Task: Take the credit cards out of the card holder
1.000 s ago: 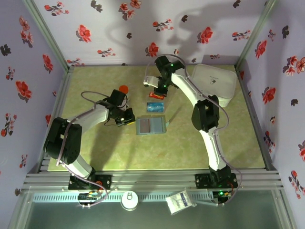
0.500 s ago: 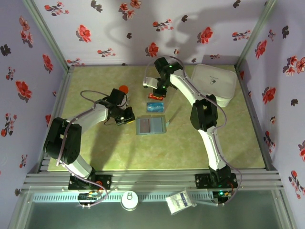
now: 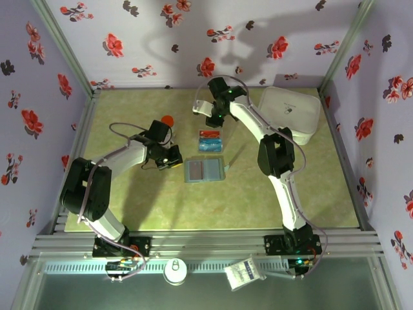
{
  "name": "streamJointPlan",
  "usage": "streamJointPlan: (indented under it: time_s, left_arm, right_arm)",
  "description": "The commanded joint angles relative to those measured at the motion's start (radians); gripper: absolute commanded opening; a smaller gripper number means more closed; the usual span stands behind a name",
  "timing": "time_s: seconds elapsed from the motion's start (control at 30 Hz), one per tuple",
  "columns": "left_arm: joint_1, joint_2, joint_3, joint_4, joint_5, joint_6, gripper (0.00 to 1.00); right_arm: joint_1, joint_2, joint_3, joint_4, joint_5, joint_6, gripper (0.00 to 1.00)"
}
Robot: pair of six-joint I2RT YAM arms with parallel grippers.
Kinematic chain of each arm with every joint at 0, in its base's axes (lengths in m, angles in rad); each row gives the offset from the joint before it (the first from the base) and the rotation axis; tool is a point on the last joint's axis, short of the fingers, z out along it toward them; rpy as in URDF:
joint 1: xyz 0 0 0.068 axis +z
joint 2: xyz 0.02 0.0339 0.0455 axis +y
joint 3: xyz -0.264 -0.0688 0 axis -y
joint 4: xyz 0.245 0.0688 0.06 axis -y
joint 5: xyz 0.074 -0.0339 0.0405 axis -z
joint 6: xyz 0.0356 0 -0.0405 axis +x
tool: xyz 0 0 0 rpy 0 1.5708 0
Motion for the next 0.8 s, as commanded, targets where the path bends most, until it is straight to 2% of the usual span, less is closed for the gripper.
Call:
streamJointPlan:
  time_s: [0.0, 0.17, 0.33, 0.57, 0.77]
  left_arm:
    - [0.01, 0.013, 0.011, -0.014, -0.009, 0.011, 0.08]
    - [0.01, 0.016, 0.017, -0.003, -0.001, 0.007, 0.08]
    - [0.009, 0.003, 0.0, 0.042, 0.009, -0.007, 0.08]
    - [0.01, -0.011, -0.027, 0.109, 0.019, -0.018, 0.08]
    - [0.003, 0.002, -0.053, 0.155, 0.047, -0.034, 0.08]
  right_arm:
    - [-0.001, -0.019, -0.024, 0.024, 0.019, 0.029, 0.22]
    - [0.001, -0.042, -0.054, 0.036, 0.031, 0.08, 0.24]
    - [0.003, -0.151, -0.209, 0.179, 0.056, 0.244, 0.25]
    - [0.01, -0.339, -0.477, 0.377, 0.061, 0.609, 0.26]
    - [0.019, -0.489, -0.717, 0.546, 0.018, 0.974, 0.21]
